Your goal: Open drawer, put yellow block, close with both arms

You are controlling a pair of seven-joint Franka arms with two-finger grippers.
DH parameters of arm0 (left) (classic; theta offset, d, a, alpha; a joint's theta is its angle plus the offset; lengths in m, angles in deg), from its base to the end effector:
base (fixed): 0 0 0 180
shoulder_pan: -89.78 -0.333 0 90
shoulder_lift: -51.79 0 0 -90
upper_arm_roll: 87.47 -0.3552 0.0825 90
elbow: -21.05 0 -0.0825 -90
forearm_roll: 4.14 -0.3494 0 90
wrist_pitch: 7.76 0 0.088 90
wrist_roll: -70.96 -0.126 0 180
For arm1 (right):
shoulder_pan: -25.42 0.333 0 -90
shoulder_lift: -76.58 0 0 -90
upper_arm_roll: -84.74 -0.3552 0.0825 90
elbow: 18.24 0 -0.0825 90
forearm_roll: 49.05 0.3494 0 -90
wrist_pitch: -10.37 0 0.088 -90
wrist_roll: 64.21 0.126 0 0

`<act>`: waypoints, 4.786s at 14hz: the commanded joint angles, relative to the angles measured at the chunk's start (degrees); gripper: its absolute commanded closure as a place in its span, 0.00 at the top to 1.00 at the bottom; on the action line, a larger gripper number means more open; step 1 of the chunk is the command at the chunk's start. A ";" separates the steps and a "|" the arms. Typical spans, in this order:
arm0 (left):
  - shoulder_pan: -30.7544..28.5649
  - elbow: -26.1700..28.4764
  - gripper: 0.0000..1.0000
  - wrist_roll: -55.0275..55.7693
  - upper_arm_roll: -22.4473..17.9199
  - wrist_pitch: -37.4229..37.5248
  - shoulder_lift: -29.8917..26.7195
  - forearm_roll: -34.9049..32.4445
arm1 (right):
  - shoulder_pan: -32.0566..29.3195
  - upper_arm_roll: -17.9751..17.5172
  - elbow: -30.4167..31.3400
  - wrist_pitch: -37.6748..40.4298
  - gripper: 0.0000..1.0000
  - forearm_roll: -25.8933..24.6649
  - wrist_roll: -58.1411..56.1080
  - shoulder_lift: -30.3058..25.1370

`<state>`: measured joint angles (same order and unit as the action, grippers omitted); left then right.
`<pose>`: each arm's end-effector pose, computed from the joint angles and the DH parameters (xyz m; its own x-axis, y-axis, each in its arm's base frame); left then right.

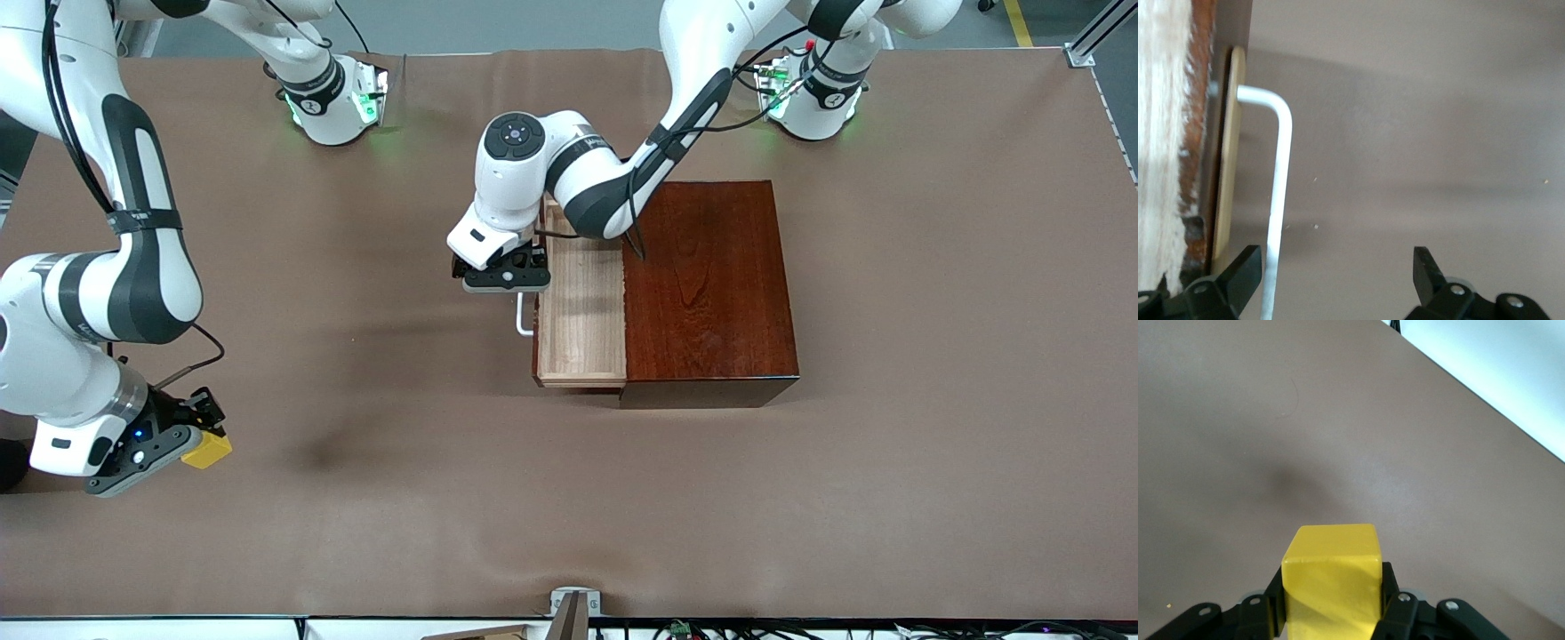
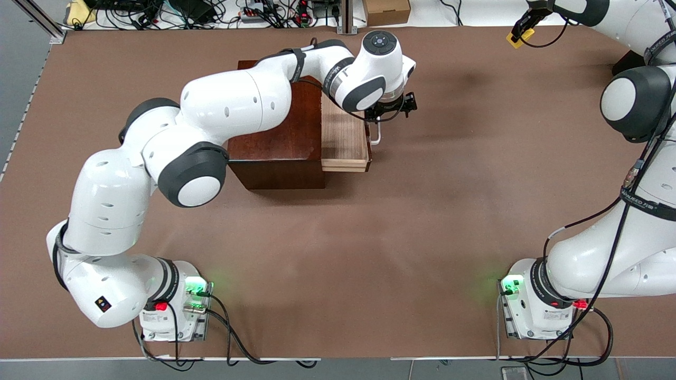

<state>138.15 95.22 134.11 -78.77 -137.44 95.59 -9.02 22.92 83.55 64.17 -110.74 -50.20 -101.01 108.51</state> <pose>0.4455 -0.6213 0.3399 0.9906 0.1181 0.0692 0.1021 -0.9741 0.2016 0.7122 -0.0206 0.4073 0.8056 0.5855 0.0901 0.5806 -0.8106 0.0765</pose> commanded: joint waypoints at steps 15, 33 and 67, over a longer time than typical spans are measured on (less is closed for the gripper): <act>-11.25 -1.30 1.00 -0.12 -0.18 30.86 -26.10 12.09 | -0.05 -5.58 1.00 3.43 0.00 -0.17 -11.10 -3.62; -50.54 7.66 1.00 -56.35 0.17 39.16 -36.59 6.28 | 25.25 -19.91 -7.17 4.31 0.00 -9.04 -13.39 3.84; -43.88 8.46 1.00 -60.68 -7.65 36.70 -34.83 1.37 | 38.01 -11.65 -12.27 6.68 1.00 -10.01 -10.05 6.86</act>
<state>93.92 103.04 74.44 -86.18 -100.11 61.20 -5.78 61.12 72.17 51.69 -105.36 -59.51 -111.98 118.70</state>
